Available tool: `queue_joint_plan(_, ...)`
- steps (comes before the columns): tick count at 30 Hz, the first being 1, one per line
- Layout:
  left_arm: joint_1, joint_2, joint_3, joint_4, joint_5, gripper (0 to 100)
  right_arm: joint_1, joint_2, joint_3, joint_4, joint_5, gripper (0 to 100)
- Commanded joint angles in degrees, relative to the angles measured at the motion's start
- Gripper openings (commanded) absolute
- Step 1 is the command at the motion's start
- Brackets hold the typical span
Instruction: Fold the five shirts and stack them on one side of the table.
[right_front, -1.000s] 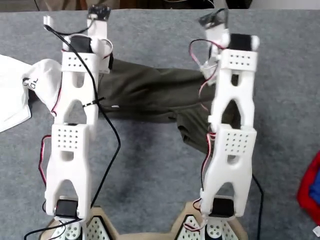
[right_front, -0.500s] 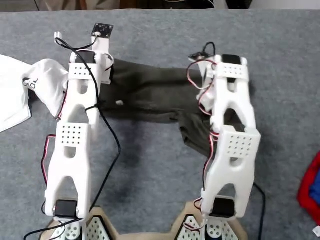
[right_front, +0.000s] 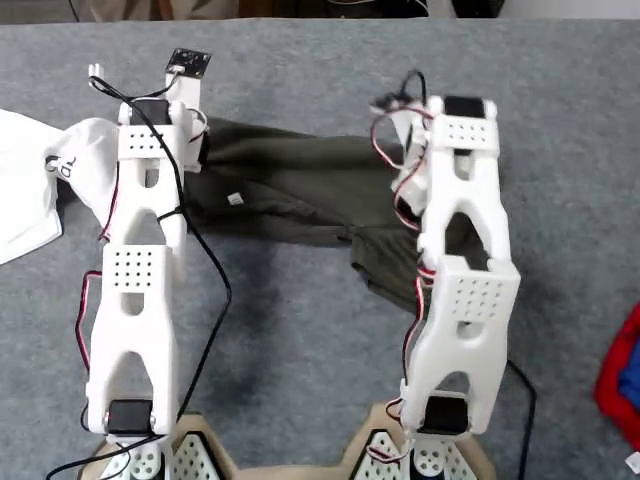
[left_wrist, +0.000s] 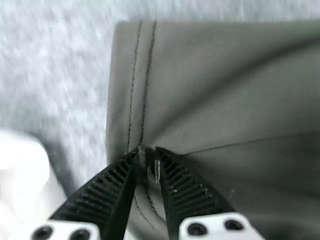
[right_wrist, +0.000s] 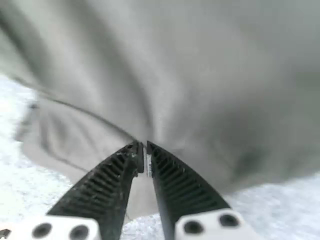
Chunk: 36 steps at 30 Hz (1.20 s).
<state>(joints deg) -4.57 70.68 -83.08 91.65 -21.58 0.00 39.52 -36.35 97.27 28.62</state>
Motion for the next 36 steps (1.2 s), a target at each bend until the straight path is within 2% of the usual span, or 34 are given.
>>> queue_joint_plan(1,2.4,-5.6,-9.5,8.4,-0.4,5,-3.0,-7.3,-7.4,4.6,0.2,3.0)
queue_joint_plan(5,3.4,-5.8,-9.8,9.3,-0.4,5,-3.8,-10.7,-7.5,5.0,0.4,3.0)
queue_joint_plan(12,2.9,-11.6,5.0,9.4,-0.4,2,-4.9,-18.9,9.2,2.6,1.7,3.0)
queue_joint_plan(19,4.7,-26.5,35.8,7.9,-1.5,2,0.0,-18.2,25.0,-19.7,3.1,3.0)
queue_joint_plan(25,5.8,-29.0,52.1,-3.8,-0.5,2,2.9,-9.6,26.2,-35.1,3.4,3.0)
queue_joint_plan(30,6.1,-29.6,62.2,-6.9,-0.4,2,5.2,-2.5,20.9,-33.4,3.4,3.0)
queue_joint_plan(36,3.8,-29.6,63.3,-2.5,-4.4,2,8.6,0.1,12.0,-29.0,3.5,3.0)
